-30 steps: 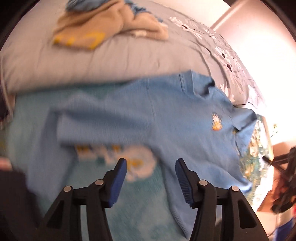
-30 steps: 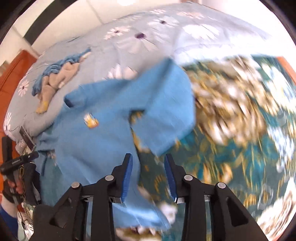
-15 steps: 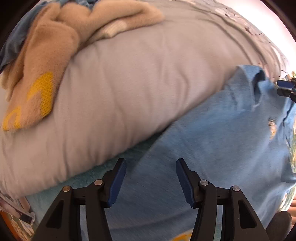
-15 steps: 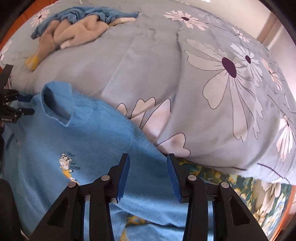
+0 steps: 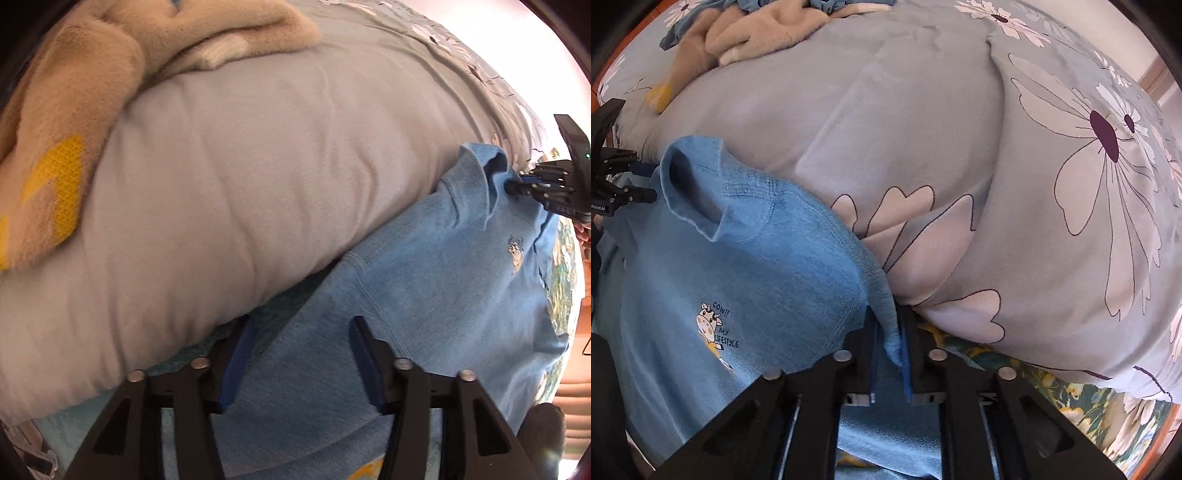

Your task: Fold clothes

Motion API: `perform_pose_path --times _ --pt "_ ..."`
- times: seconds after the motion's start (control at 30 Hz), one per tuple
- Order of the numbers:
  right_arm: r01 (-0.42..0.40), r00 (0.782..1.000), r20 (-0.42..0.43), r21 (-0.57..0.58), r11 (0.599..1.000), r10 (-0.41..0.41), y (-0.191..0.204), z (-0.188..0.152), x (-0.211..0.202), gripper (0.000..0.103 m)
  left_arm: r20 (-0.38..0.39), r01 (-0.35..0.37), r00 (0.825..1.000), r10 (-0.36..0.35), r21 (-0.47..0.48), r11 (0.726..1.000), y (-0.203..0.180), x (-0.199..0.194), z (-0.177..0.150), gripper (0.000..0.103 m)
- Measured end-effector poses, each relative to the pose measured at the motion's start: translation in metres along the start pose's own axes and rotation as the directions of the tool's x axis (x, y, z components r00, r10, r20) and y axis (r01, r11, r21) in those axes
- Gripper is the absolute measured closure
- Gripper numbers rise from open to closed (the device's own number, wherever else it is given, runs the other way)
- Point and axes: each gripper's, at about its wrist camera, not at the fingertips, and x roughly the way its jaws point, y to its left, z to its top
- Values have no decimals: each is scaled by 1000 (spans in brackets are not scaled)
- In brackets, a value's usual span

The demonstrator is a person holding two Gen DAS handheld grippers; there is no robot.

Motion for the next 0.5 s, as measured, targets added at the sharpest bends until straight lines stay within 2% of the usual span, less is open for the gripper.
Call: perform_pose_path --times 0.03,0.07,0.2,0.3,0.4,0.5 --pt "3 1000 9 2 1000 -3 1 -1 -2 96 1 -9 1000 9 4 1000 0 0 -1 94" --pt "6 1000 20 4 1000 -6 2 -2 -4 97 9 -14 1000 14 -2 1000 1 -1 -2 98" --pt "14 994 111 12 1000 -15 9 -9 -29 99 91 -17 996 19 -18 1000 -2 -19 -12 100" --pt "27 978 206 6 1000 -27 11 -10 -59 99 199 -27 980 27 -4 1000 -8 -50 -15 100" --pt "61 952 298 19 998 -64 4 -1 -88 99 293 -30 955 34 -21 999 -2 -90 0 100" --pt "69 937 335 103 992 -100 -25 23 -100 99 325 -41 944 61 -70 997 6 -102 26 100"
